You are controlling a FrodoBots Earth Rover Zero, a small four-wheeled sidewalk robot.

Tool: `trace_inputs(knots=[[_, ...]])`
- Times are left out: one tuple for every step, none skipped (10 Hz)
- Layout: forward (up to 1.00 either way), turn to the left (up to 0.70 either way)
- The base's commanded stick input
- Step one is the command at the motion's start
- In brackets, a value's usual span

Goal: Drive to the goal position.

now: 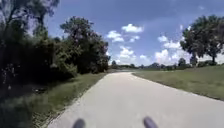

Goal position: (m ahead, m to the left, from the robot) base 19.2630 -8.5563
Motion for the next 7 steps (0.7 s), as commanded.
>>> trace_inputs(knots=[[0.7,0.0],[0.7,0.0],[0.7,0.0],[0.7,0.0],[0.7,0.0],[0.7,0.0],[0.7,0.0]])
